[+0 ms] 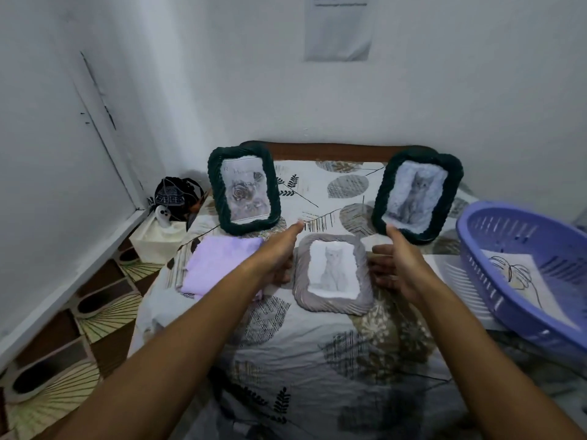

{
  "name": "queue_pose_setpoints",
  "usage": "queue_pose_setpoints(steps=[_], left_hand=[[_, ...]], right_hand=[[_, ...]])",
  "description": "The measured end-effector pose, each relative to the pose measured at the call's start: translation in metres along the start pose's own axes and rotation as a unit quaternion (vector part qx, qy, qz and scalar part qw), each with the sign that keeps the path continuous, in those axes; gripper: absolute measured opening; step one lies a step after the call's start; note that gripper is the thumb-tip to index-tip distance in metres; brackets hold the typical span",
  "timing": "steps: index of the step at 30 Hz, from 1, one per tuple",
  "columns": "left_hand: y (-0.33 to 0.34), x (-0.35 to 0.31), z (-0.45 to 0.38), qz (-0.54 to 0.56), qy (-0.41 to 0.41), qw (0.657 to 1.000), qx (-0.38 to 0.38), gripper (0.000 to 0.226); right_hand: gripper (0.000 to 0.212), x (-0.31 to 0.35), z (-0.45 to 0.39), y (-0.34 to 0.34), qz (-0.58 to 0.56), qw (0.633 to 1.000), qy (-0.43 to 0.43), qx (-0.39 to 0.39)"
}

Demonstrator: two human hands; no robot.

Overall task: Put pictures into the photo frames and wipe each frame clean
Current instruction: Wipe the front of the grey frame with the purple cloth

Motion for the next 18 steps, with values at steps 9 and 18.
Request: queue_pose_setpoints(steps=[9,18], left_hand=[[-0.002,-0.002,0.003,0.096,-0.005,0.995,-0.032,0.048],[-0.015,-0.003,-0.006,0.150,0.088,0.984,-0.040,0.008]], right_hand=[[0.067,-0.005,-0.009,-0.005,-0.207,0.973,0.073,0.073],[0.054,-0.001,-0.010,0.011,-0.312,0.940,-0.025,0.135]])
Point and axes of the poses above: each hand's wrist, its own z-axis away from the middle knuckle, its own y-axis out of the palm, x = y × z, the point moved 5 cm from there along -z, towards the middle knuckle, and after that the axes turned 7 degrees about -y, right-handed, at the moved point
